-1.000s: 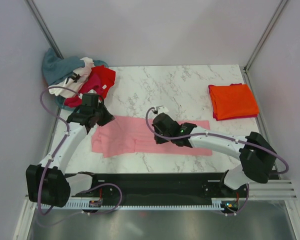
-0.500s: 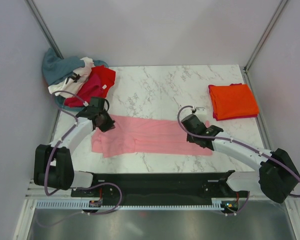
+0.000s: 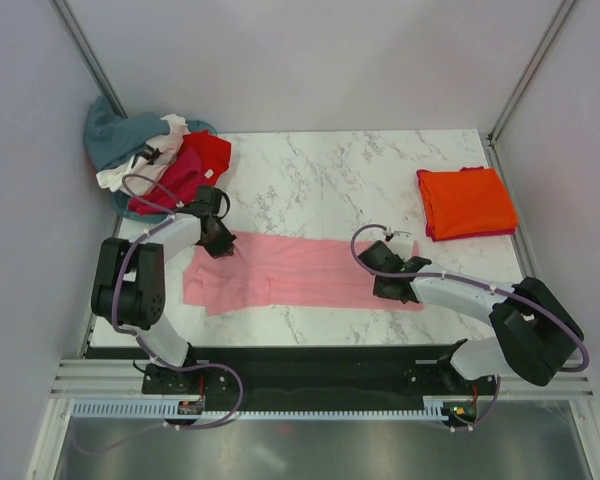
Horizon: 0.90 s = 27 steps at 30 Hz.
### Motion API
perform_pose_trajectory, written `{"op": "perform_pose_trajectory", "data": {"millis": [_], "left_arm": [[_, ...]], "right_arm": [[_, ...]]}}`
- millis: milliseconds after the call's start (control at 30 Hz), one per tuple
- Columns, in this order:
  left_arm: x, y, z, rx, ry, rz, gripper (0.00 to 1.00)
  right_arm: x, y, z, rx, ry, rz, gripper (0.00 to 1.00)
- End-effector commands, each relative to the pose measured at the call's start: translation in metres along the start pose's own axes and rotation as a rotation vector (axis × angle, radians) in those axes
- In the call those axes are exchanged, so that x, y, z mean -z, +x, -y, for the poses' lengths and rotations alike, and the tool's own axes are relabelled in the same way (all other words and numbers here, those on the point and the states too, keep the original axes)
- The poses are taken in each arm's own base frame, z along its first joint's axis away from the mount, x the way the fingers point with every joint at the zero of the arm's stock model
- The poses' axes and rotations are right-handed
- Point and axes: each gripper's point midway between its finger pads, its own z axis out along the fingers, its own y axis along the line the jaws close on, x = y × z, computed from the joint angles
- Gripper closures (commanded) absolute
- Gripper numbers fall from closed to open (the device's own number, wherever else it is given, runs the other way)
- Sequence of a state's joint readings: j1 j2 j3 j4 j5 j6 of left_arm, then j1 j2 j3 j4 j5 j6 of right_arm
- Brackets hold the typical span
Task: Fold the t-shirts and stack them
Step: Fold the tshirt
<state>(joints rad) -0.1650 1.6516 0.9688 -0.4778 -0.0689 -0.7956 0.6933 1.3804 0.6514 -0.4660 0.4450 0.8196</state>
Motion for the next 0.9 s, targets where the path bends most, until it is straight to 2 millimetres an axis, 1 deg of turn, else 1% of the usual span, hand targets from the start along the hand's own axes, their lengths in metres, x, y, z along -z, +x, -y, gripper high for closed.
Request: {"op": "perform_pose_trajectory", "data": {"millis": [0,33,67,133,200,233,300,333,367,400,433,467,500,533,567,600,633,667,700,733,767,800,833,867], "left_arm": [[-0.01,-0.015,0.017,0.001,0.018,0.019,0.98],[-0.012,-0.017,0.021,-0.004,0.024,0.015,0.98],[-0.02,-0.013,0.02,-0.012,0.012,-0.006,0.98],[-0.024,-0.015,0.026,-0.022,0.012,-0.004,0.98],[-0.031,-0.011,0.033,-0.06,0.004,-0.009,0.98],[-0.03,-0.011,0.049,-0.09,0.027,-0.003,0.98],[-0.038,-0.004,0.06,-0.126,0.021,-0.021,0.98],[-0.036,-0.01,0.077,-0.138,0.047,-0.002,0.98],[-0.037,-0.005,0.088,-0.165,0.055,0.0,0.98],[-0.043,-0.006,0.102,-0.182,0.061,0.0,0.98],[-0.043,-0.001,0.114,-0.205,0.071,0.0,0.98],[-0.048,0.002,0.121,-0.215,0.075,-0.005,0.98],[-0.06,0.009,0.122,-0.235,0.058,-0.032,0.98],[-0.062,0.002,0.151,-0.249,0.098,-0.018,0.98],[-0.061,0.007,0.154,-0.257,0.109,-0.029,0.98],[-0.056,-0.002,0.177,-0.271,0.158,-0.013,0.98],[-0.072,0.011,0.182,-0.289,0.16,-0.055,0.98],[-0.075,0.012,0.193,-0.296,0.182,-0.061,0.98],[-0.071,0.008,0.219,-0.313,0.249,-0.06,0.98],[-0.084,0.028,0.229,-0.338,0.274,-0.119,0.98],[-0.089,0.033,0.239,-0.355,0.294,-0.134,0.98],[-0.076,0.022,0.269,-0.364,0.358,-0.1,0.98],[-0.076,0.032,0.278,-0.383,0.363,-0.118,0.98],[-0.094,0.042,0.279,-0.391,0.349,-0.137,0.98]], "right_arm": [[-0.005,0.012,-0.001,-0.026,-0.003,-0.043,1.0],[-0.005,0.015,-0.002,-0.026,-0.007,-0.047,1.0],[-0.004,0.018,-0.001,-0.033,-0.002,-0.055,1.0],[-0.003,0.025,0.001,-0.028,0.004,-0.072,1.0],[-0.001,0.032,0.0,-0.024,0.009,-0.09,1.0],[0.001,0.04,-0.001,0.004,0.014,-0.106,1.0],[0.004,0.046,-0.007,0.017,0.012,-0.112,1.0],[0.009,0.056,-0.013,0.059,0.004,-0.119,1.0],[0.011,0.061,-0.017,0.068,-0.006,-0.123,1.0],[0.015,0.07,-0.026,0.088,-0.023,-0.133,1.0],[0.018,0.076,-0.033,0.093,-0.046,-0.15,1.0],[0.019,0.081,-0.039,0.105,-0.061,-0.158,1.0],[0.023,0.082,-0.05,0.112,-0.089,-0.159,1.0],[0.031,0.092,-0.068,0.146,-0.128,-0.163,1.0],[0.031,0.092,-0.069,0.144,-0.133,-0.161,1.0],[0.038,0.092,-0.084,0.146,-0.169,-0.155,1.0],[0.043,0.102,-0.097,0.171,-0.198,-0.158,1.0],[0.047,0.107,-0.108,0.179,-0.223,-0.16,1.0],[0.056,0.106,-0.128,0.178,-0.271,-0.153,1.0],[0.057,0.119,-0.144,0.21,-0.306,-0.156,1.0],[0.06,0.124,-0.156,0.225,-0.328,-0.163,1.0],[0.07,0.12,-0.182,0.218,-0.382,-0.152,1.0],[0.066,0.132,-0.195,0.252,-0.393,-0.156,1.0],[0.069,0.134,-0.206,0.273,-0.413,-0.156,1.0]]}}
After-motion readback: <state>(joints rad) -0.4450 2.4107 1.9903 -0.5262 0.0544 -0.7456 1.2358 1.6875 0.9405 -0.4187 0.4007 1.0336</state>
